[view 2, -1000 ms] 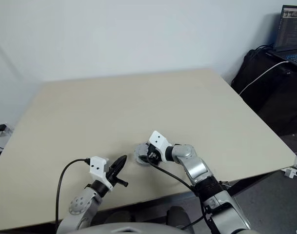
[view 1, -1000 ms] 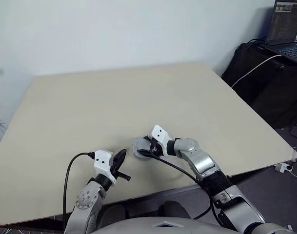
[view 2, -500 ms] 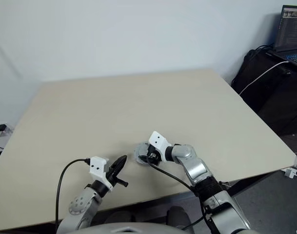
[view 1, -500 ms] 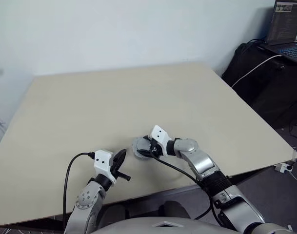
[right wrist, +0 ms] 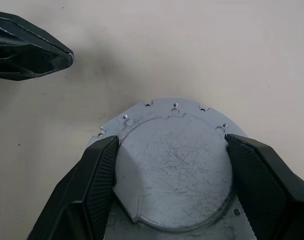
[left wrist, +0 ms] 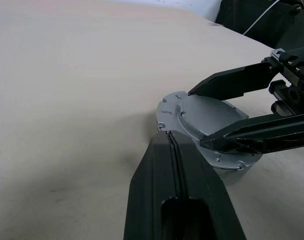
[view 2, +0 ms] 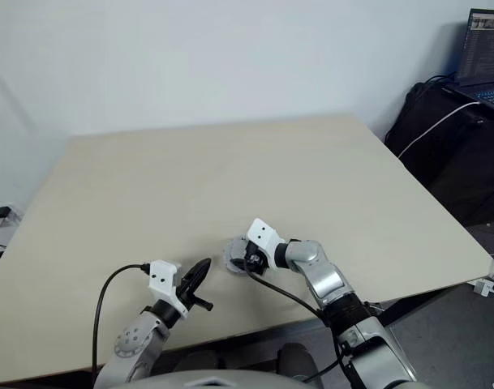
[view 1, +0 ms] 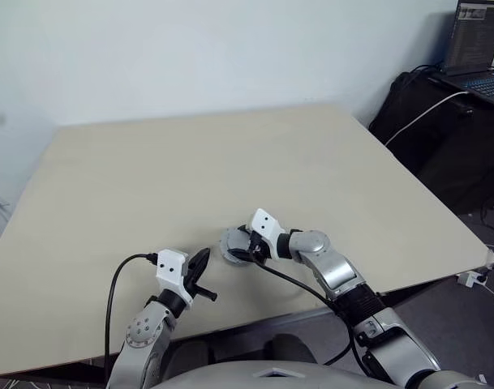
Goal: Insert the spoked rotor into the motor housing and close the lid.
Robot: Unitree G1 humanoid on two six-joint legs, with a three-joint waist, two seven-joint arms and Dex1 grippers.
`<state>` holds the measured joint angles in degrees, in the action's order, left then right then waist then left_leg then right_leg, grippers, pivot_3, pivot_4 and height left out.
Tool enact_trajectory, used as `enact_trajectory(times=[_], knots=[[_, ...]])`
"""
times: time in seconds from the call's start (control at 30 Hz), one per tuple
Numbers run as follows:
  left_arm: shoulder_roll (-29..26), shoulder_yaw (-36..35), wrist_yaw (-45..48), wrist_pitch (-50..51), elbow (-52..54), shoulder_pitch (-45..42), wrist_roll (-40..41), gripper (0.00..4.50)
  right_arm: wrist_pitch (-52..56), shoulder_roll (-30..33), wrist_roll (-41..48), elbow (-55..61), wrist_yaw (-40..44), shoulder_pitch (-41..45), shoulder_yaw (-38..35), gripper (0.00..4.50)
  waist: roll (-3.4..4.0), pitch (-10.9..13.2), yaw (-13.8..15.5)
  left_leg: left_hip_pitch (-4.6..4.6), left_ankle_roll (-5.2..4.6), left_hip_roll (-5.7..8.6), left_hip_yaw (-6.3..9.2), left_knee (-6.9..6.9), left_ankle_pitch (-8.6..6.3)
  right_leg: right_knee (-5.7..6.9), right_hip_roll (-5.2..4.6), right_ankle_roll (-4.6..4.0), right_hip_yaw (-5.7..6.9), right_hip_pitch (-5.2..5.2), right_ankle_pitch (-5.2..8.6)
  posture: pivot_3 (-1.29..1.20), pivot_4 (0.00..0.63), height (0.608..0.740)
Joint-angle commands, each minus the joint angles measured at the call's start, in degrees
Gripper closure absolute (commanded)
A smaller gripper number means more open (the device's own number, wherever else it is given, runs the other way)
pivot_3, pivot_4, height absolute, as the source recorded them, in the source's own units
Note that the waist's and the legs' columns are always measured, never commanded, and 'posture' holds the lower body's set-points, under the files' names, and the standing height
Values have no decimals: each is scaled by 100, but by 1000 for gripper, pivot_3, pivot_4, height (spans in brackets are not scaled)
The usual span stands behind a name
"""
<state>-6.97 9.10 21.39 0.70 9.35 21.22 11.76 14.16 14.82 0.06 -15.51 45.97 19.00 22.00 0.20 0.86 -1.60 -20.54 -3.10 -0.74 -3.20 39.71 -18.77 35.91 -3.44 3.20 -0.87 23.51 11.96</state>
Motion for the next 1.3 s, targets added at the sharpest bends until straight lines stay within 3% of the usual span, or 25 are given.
enact_trajectory(times=[0.03,0.43,0.87,1.3], knots=[[-11,-18,53,-77,204,-52,55,4500,23,26,-11,-15,30,41,-37,1410,0,0,0,0,0,0,0,0,0,0,0,0,0,0,0,0,0,740],[-19,-10,47,-78,219,-21,51,4500,257,149,197,111,332,21,-53,1410,0,0,2,0,0,0,0,0,0,-1,0,0,0,0,0,0,0,740],[4,-9,37,-82,211,-24,52,4500,56,-44,197,7,-107,60,-188,1410,0,-1,0,0,0,0,0,0,0,1,0,0,0,0,0,0,0,740],[20,-2,-6,-10,311,-48,54,4500,-20,89,31,-134,0,148,-34,1410,1,-1,0,0,0,0,0,0,1,0,0,1,0,0,0,0,0,740]])
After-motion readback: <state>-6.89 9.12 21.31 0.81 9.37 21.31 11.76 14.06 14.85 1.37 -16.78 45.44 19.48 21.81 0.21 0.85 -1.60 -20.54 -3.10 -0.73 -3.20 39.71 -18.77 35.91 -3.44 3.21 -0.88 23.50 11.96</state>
